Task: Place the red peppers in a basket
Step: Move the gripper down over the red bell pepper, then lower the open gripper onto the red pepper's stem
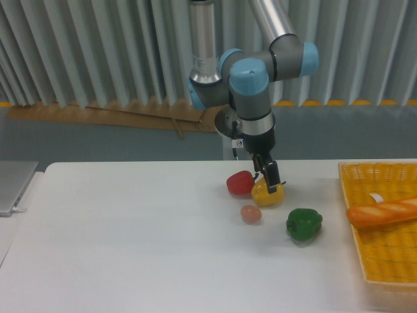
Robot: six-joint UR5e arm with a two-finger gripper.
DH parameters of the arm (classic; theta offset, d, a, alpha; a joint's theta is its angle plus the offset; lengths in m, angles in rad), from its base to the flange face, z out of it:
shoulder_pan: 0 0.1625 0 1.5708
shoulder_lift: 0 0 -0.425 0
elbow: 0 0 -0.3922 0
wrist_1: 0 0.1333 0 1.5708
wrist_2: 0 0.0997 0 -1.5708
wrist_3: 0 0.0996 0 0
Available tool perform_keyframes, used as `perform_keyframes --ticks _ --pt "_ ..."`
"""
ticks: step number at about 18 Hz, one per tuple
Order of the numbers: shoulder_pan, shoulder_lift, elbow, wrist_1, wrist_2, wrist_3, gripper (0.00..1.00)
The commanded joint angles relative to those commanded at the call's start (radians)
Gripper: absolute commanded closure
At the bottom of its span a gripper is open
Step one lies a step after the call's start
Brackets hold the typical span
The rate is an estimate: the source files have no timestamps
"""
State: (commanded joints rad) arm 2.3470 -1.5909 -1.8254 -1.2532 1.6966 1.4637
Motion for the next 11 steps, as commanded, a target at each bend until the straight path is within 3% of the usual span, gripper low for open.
perform_keyframes --ticks 5,9,11 --pt "-0.034 0.006 0.003 -0.106 -0.003 -0.066 0.0" --pt "-0.034 0.022 -0.057 -0.101 -0.025 -0.075 0.0" --pt "-0.028 0.034 -0.103 -0.06 -0.026 -0.075 0.0"
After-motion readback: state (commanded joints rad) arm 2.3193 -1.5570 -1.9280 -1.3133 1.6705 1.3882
